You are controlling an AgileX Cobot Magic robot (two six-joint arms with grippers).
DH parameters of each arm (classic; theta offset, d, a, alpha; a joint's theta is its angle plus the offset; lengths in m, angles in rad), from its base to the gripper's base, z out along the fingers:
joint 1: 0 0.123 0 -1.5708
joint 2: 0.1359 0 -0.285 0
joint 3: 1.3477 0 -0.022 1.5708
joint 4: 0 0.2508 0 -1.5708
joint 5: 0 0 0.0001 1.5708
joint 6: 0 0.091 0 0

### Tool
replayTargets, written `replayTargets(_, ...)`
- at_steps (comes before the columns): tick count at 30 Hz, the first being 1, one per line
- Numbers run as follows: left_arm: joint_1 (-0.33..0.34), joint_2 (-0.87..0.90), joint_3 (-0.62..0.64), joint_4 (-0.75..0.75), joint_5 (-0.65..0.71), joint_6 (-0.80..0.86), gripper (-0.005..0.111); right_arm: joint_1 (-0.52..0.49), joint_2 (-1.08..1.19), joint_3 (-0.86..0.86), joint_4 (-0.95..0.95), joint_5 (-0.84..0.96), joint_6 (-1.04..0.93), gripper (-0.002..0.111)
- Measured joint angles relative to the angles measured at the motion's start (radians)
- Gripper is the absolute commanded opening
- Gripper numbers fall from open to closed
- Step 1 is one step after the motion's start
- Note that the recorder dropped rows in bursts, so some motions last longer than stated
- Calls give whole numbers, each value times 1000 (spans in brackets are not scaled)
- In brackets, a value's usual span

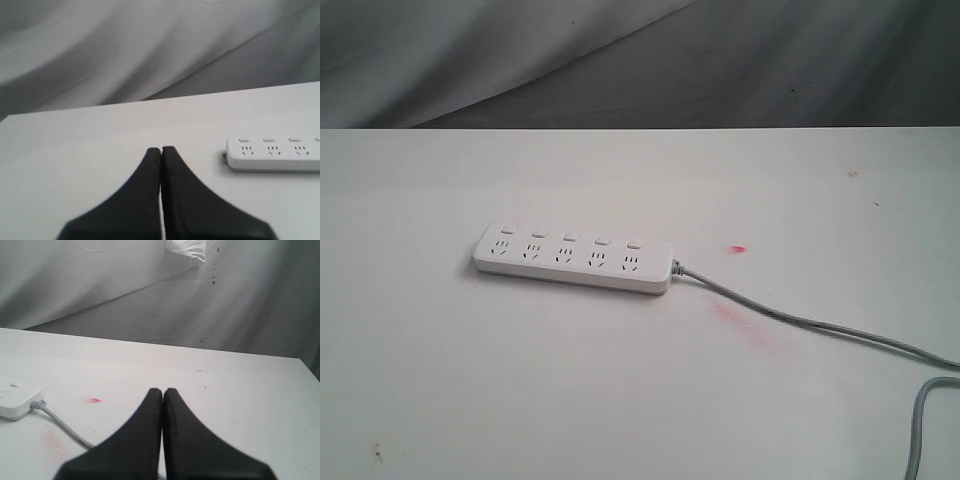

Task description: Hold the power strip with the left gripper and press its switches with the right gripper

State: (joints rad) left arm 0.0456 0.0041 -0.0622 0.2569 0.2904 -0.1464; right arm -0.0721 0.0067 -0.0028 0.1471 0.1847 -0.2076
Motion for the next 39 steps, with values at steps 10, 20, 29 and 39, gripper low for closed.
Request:
replayTargets(10,0,0,0,-203,-305,0,0,0,0,0,0,0,0,0)
replayTargets(20,0,0,-4,-249,-523,-83,0,0,0,0,0,0,0,0)
replayTargets(29,0,64,-166,-251,-69,-215,0,0,0,0,0,0,0,0)
replayTargets(39,-138,515,-464,-383,96,327,0,0,0,0,0,0,0,0)
